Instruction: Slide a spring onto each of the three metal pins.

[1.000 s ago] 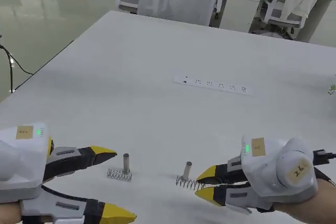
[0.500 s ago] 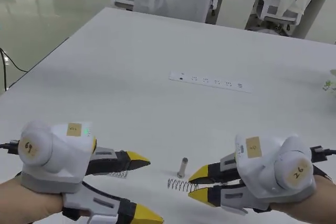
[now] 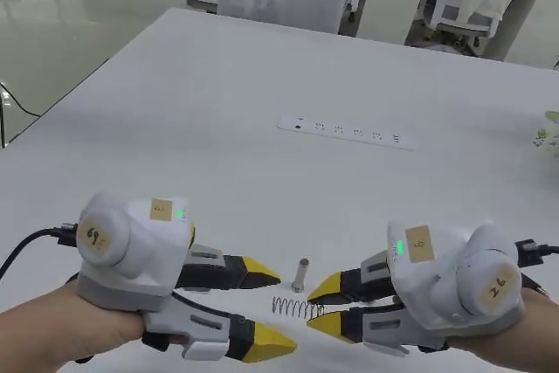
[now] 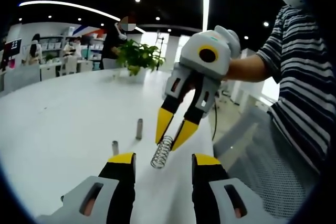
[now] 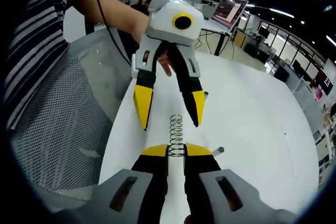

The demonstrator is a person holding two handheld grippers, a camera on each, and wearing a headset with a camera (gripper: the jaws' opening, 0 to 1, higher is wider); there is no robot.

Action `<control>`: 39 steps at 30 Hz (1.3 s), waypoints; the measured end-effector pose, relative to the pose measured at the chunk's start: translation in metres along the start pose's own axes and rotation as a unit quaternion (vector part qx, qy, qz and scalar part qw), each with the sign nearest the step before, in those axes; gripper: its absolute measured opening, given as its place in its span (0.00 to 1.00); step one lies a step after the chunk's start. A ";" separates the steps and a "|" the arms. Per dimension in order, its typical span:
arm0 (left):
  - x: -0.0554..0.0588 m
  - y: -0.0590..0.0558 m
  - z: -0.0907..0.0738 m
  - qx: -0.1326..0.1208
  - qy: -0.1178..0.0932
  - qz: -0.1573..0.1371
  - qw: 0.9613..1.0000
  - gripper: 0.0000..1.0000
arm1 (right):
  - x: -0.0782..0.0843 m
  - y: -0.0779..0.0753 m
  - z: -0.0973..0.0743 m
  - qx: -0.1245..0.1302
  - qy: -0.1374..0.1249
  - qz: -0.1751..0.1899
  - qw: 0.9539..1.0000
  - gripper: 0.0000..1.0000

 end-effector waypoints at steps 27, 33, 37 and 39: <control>-0.005 -0.007 0.004 0.030 -0.003 0.029 0.999 0.03 | -0.004 0.005 -0.005 -0.010 -0.011 -0.002 1.000 0.07; -0.005 -0.010 0.003 0.042 -0.002 0.033 0.999 0.02 | -0.003 0.007 -0.005 -0.015 -0.013 0.005 1.000 0.08; -0.004 -0.011 0.005 0.048 0.001 0.035 0.998 0.02 | -0.001 0.009 -0.005 -0.014 -0.015 0.008 1.000 0.08; -0.004 -0.012 0.005 0.050 0.002 0.035 0.998 0.02 | 0.000 0.009 -0.006 -0.011 -0.016 0.007 1.000 0.08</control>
Point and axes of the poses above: the centre of the closed fingertips' face, and the gripper's own axes: z roughly forward along the fingers, y roughly to its left, x roughly out of its underside, the point moved 2 cm from there along -z, roughly backward along the fingers, and after that the axes turned 7 degrees about -x, right-handed, at the moved point
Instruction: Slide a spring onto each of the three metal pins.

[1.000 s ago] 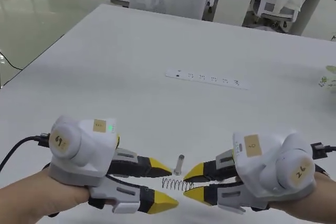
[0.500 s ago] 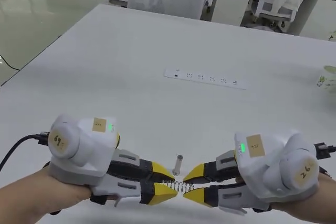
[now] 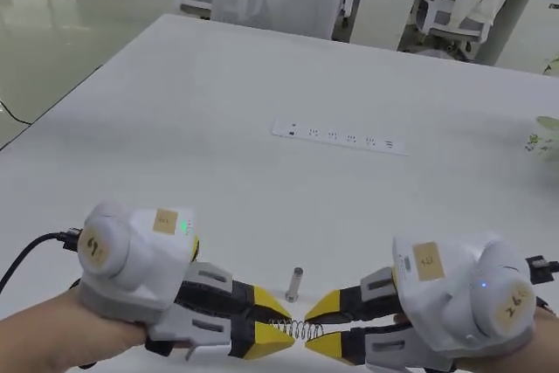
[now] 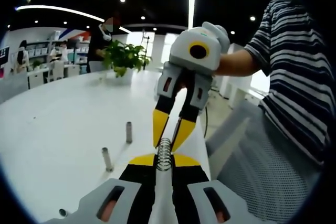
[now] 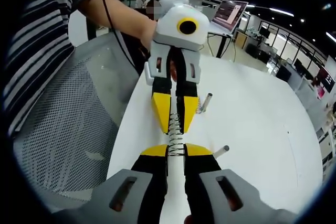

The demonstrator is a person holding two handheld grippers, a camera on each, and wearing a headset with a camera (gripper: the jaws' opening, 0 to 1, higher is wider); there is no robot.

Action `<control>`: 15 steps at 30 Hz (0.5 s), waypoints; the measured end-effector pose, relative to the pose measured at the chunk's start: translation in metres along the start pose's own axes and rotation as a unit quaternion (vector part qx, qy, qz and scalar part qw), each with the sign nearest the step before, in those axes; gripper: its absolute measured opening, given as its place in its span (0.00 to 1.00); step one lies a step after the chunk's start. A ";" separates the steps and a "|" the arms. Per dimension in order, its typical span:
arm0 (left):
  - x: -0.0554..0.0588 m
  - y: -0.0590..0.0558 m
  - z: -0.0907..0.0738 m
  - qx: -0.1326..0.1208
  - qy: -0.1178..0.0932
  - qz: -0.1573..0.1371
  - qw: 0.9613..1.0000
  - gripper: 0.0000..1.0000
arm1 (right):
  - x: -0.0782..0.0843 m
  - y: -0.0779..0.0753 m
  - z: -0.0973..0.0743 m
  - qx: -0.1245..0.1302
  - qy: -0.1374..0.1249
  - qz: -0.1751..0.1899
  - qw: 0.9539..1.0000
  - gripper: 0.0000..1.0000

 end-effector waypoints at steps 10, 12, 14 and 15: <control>0.001 -0.001 0.000 0.012 0.004 0.000 1.000 0.02 | 0.002 0.002 -0.002 0.002 -0.008 0.021 1.000 0.09; 0.002 -0.002 -0.001 0.014 0.005 0.000 1.000 0.02 | 0.007 0.004 -0.003 0.000 -0.005 0.027 1.000 0.09; 0.002 -0.003 -0.002 0.019 0.006 0.000 1.000 0.02 | 0.009 0.006 -0.004 0.000 -0.006 0.031 0.999 0.10; 0.003 -0.004 -0.002 0.023 0.006 0.001 1.000 0.02 | 0.010 0.007 -0.004 -0.001 -0.007 0.033 0.999 0.09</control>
Point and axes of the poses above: the centre of the closed fingertips' face, and the gripper's own axes: z roughly forward along the fingers, y roughly to its left, x roughly out of its underside, the point moved 2 cm from there along -z, roughly backward along the fingers, and after that the axes turned 7 degrees about -x, right-handed, at the moved point
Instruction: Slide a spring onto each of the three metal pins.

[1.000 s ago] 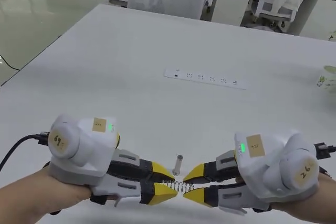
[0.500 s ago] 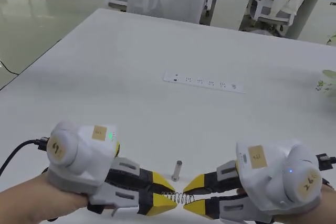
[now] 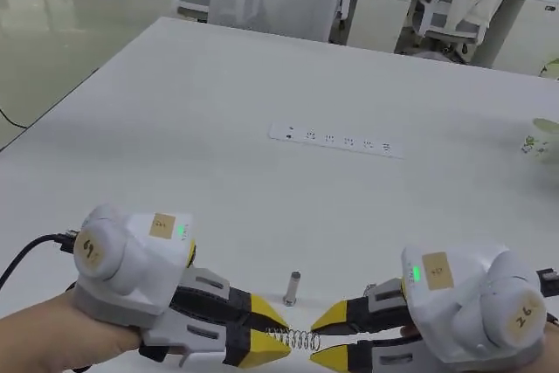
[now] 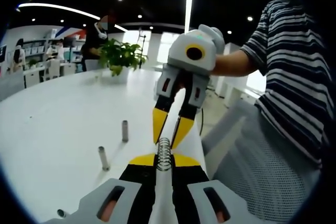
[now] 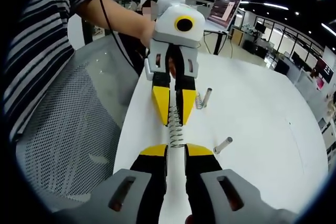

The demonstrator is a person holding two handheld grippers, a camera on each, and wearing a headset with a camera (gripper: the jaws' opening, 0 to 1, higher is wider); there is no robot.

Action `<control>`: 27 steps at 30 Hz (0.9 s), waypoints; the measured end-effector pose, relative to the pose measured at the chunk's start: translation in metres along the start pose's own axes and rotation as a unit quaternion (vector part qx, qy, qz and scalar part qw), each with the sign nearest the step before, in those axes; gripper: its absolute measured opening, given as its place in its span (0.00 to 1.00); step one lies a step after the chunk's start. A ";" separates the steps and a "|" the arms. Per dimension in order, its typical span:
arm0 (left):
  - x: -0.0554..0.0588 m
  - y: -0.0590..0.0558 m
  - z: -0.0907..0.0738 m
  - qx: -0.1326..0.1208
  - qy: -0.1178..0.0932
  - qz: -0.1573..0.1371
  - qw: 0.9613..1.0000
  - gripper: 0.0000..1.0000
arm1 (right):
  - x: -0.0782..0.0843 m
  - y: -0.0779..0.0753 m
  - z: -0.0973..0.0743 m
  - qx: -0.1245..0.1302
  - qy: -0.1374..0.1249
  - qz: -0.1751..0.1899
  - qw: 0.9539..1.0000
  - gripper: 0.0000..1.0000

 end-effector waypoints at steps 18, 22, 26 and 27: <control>0.003 -0.008 0.012 0.036 -0.003 0.009 0.999 0.02 | 0.008 0.008 -0.002 0.002 -0.025 0.046 0.999 0.08; 0.003 -0.006 0.014 0.040 -0.001 0.010 0.999 0.02 | 0.010 0.008 -0.002 0.006 -0.026 0.049 0.998 0.08; 0.004 -0.005 0.016 0.041 0.002 0.011 0.999 0.02 | 0.012 0.006 -0.002 0.013 -0.028 0.057 0.998 0.08; 0.003 -0.004 0.016 0.042 0.000 0.009 0.999 0.02 | 0.012 0.006 -0.003 0.015 -0.029 0.055 0.998 0.08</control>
Point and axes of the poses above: the centre of the closed fingertips' face, and the gripper's own axes: z roughly forward along the fingers, y roughly to its left, x roughly out of its underside, the point moved 2 cm from there along -z, roughly backward along the fingers, and after that the axes turned 7 degrees about -x, right-handed, at the moved point
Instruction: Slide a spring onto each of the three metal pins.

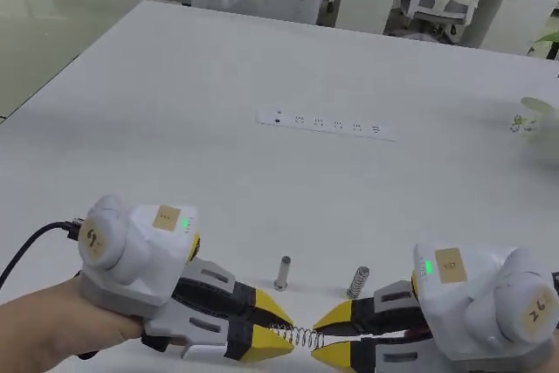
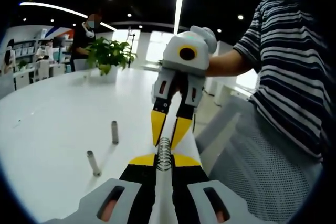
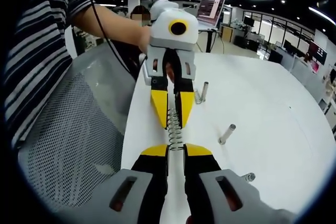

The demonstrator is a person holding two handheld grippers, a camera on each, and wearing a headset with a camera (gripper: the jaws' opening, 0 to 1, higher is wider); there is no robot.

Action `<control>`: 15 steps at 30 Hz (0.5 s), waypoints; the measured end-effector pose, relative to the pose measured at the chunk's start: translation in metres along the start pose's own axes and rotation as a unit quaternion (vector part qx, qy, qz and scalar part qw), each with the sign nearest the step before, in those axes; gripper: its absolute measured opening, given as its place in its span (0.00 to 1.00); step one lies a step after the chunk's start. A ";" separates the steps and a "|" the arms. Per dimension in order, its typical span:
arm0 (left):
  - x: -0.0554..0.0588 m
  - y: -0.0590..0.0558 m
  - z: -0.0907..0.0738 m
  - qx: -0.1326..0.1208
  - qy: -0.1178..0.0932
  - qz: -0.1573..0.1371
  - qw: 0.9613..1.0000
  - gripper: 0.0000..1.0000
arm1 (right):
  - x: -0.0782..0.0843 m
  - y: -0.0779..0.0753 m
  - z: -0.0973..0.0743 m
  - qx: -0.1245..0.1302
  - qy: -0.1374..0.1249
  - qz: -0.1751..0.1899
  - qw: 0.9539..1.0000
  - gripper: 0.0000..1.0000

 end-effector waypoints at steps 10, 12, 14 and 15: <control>-0.002 0.001 0.000 -0.004 -0.008 -0.001 1.000 0.02 | -0.011 -0.001 -0.010 0.007 -0.012 -0.024 1.000 0.07; -0.002 0.001 0.000 -0.005 -0.007 0.001 1.000 0.02 | -0.013 -0.001 -0.012 0.009 -0.013 -0.029 0.999 0.07; -0.002 0.000 -0.001 -0.006 -0.007 0.001 1.000 0.02 | -0.017 0.000 -0.013 0.010 -0.016 -0.037 0.999 0.07; -0.002 0.000 -0.001 -0.006 -0.006 0.002 1.000 0.02 | -0.018 0.000 -0.013 0.011 -0.017 -0.040 0.999 0.08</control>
Point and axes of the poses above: the centre of the closed fingertips' face, and the gripper's own axes: z roughly forward along the fingers, y roughly to its left, x roughly out of its underside, the point moved 2 cm from there along -z, roughly backward along the fingers, and after that the axes turned 7 degrees about -x, right-handed, at the moved point
